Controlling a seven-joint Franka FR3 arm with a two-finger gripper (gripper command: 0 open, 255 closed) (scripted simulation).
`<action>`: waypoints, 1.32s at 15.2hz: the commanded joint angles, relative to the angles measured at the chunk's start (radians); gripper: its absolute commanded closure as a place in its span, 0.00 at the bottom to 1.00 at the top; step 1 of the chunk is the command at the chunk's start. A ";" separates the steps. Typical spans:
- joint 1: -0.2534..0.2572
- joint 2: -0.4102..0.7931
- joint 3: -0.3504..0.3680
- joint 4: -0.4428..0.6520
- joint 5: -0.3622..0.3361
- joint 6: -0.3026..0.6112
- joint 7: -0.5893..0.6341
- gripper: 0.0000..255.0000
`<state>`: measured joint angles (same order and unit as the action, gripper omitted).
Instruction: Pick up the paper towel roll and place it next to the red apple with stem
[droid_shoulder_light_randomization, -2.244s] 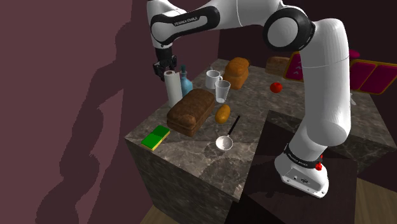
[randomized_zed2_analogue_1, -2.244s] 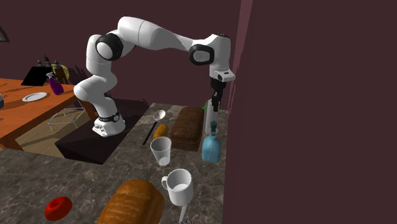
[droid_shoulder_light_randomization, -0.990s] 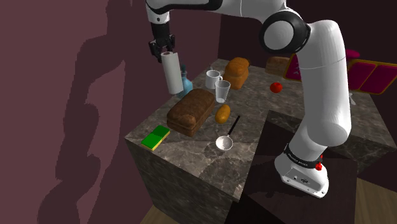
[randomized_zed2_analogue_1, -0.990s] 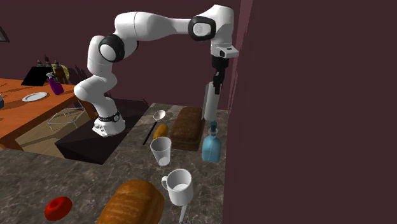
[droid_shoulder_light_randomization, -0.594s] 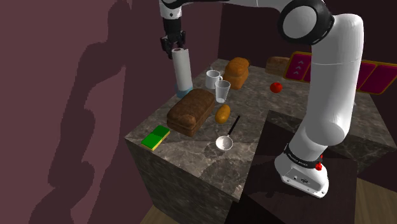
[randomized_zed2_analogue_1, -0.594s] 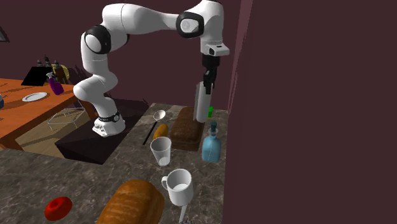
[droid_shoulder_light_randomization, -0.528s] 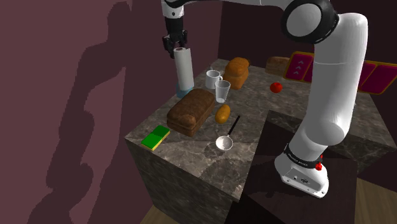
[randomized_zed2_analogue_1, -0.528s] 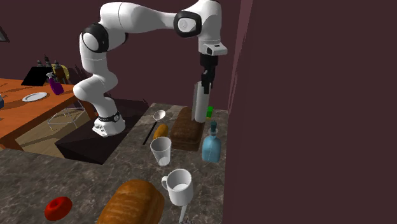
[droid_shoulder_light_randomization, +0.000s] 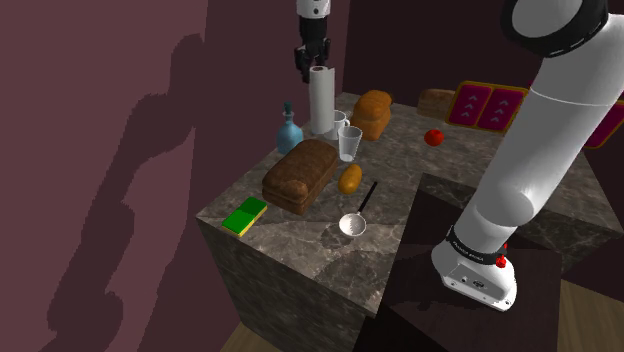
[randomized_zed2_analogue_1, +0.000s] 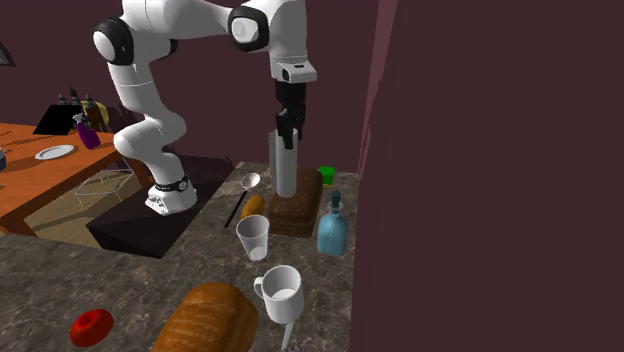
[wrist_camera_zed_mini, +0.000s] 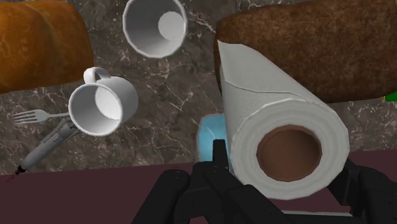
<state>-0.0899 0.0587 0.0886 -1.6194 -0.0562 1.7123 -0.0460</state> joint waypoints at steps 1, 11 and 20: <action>-0.020 -0.056 -0.017 -0.066 0.007 0.011 -0.037 1.00; -0.109 -0.273 -0.129 -0.251 0.007 -0.011 -0.239 1.00; -0.185 -0.394 -0.253 -0.311 -0.029 -0.060 -0.433 1.00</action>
<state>-0.2649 -0.3191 -0.1471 -1.9147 -0.0790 1.6500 -0.4526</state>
